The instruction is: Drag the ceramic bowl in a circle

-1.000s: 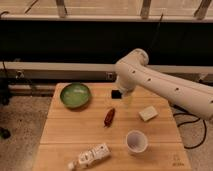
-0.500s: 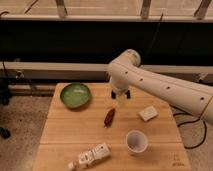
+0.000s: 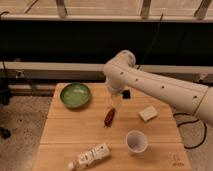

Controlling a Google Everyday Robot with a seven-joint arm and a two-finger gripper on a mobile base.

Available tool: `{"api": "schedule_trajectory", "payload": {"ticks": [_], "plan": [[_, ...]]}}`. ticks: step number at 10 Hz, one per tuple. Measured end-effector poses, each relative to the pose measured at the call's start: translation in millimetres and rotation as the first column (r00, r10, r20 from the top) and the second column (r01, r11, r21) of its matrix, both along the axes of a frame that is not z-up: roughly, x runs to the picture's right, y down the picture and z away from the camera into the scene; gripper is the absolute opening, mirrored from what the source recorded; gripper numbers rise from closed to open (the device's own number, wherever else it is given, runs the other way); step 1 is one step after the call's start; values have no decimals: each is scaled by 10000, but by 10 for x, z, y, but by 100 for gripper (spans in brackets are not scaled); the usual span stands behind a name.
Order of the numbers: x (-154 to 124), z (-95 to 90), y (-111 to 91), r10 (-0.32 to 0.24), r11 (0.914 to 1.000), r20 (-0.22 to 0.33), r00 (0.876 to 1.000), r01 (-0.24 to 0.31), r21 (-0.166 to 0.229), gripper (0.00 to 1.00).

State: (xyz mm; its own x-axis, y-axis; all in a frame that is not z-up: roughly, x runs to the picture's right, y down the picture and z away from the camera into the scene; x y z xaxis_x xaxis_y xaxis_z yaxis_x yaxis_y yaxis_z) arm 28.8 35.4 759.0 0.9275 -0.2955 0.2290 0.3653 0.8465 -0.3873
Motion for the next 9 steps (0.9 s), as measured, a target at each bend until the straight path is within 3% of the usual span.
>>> {"api": "schedule_trajectory", "payload": {"ticks": [3, 7, 9], "plan": [[-31, 43, -3, -45, 10000, 91, 9999, 45, 49, 80], [-420, 131, -24, -418, 9990, 383, 9984, 412, 154, 80], [-458, 165, -32, -519, 9985, 456, 9976, 510, 201, 80]]}}
